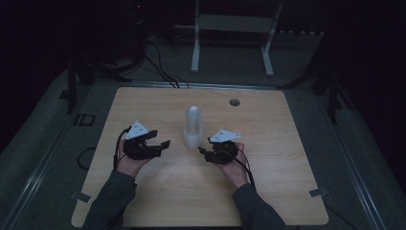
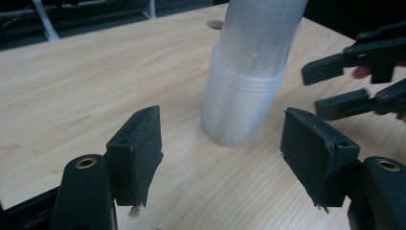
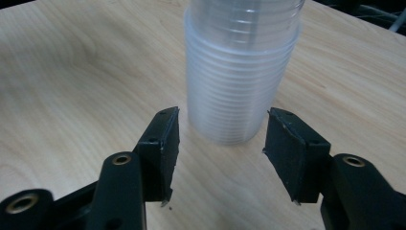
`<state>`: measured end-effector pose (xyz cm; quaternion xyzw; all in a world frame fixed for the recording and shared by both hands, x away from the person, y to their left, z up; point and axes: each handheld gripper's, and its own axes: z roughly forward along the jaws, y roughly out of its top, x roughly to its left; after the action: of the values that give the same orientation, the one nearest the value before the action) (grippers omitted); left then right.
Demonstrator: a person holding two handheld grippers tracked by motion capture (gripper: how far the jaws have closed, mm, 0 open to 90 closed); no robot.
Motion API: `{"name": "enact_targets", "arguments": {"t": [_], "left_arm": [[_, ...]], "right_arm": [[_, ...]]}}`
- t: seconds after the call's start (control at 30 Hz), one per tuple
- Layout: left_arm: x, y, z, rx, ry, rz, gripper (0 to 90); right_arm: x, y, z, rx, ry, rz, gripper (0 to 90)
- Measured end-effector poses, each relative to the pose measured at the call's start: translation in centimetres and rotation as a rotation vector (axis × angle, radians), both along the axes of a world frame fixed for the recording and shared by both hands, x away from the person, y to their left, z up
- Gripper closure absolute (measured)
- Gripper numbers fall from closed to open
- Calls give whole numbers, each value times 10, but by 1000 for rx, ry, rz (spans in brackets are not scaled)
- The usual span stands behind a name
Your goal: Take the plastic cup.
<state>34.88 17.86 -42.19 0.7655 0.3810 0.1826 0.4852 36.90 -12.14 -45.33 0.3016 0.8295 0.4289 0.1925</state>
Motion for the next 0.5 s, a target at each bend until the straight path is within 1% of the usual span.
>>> {"name": "enact_targets", "arguments": {"t": [0.07,0.17,0.23,0.27,0.33,0.5], "left_arm": [[2,-2,4,8,-7,-6,306],[5,-6,10,18,-15,-18,306],[7,-8,13,6,-11,-28,306],[9,-9,16,-9,-4,-40,306],[10,-11,21,-17,-5,-50,305],[18,-20,30,0,-17,-72,294]], "right_arm": [[3,2,0,-6,-7,-14,412],[6,3,1,-6,-7,-20,408],[8,5,3,-8,-15,-19,383],[9,6,4,-7,-20,-24,357],[12,8,5,-8,-21,-32,306],[18,13,7,-1,-15,-18,266]]}}
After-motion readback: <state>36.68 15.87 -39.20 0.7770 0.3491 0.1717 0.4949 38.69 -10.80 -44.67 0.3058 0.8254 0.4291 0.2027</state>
